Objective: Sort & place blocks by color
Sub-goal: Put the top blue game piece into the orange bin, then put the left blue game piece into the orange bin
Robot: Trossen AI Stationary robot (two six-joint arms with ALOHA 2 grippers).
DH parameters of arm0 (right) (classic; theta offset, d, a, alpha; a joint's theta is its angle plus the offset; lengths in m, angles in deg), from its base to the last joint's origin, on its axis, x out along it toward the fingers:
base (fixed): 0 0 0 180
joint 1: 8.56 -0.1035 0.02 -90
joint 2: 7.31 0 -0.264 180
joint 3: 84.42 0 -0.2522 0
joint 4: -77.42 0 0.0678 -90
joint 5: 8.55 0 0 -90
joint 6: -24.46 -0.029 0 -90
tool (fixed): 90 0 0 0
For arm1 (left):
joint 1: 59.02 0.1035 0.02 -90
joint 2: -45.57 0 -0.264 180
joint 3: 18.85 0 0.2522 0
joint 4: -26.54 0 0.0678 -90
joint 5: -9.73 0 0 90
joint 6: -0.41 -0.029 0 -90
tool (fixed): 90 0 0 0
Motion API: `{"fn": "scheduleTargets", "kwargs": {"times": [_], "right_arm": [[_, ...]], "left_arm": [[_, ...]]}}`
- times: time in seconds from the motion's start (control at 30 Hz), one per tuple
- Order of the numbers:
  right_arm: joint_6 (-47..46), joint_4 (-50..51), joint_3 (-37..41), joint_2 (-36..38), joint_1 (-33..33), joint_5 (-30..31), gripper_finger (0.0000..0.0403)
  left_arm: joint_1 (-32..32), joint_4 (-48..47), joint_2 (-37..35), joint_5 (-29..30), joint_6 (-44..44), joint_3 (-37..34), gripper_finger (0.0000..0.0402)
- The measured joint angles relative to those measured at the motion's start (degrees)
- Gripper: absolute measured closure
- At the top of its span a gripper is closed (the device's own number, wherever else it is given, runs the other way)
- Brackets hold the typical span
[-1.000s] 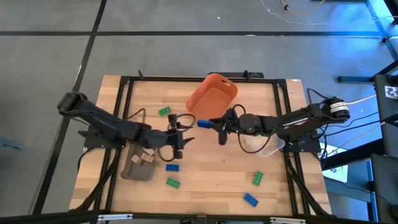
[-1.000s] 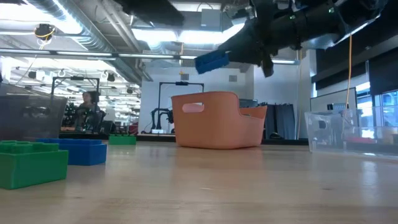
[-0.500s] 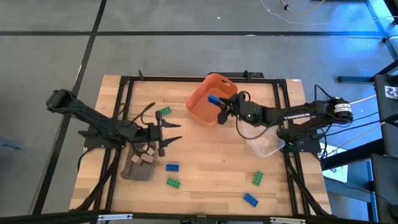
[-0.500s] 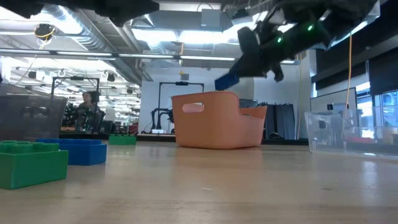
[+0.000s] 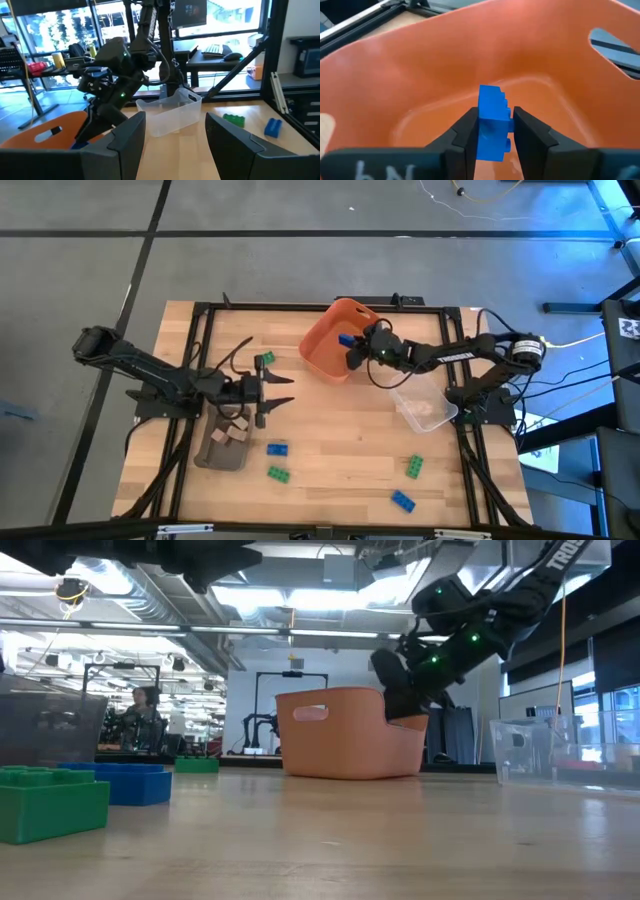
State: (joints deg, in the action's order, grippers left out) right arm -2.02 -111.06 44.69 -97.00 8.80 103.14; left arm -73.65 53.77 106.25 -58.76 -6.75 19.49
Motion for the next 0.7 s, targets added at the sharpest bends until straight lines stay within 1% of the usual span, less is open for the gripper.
{"fn": "scheduleTargets", "kwargs": {"times": [0.27, 0.4, 0.53, 0.7], "right_arm": [[4.44, -0.24, 0.00, 0.31, 0.52, 0.00, 0.0292], [7.60, 0.04, -0.15, 0.53, 0.61, -2.33, 0.0285], [10.63, 0.02, -0.63, 2.95, 0.59, -3.34, 0.0253], [13.29, 2.05, -0.66, 7.76, 0.59, -3.37, 0.0191]], "left_arm": [[0.00, -1.61, 0.01, 1.72, -0.96, -0.04, 0.0205], [0.00, -1.58, 0.02, 1.76, -0.79, -0.04, 0.0205], [0.00, -1.57, 0.02, 1.80, -0.77, -0.04, 0.0205], [0.00, -1.60, 0.02, 1.79, -0.77, -0.04, 0.0205]]}}
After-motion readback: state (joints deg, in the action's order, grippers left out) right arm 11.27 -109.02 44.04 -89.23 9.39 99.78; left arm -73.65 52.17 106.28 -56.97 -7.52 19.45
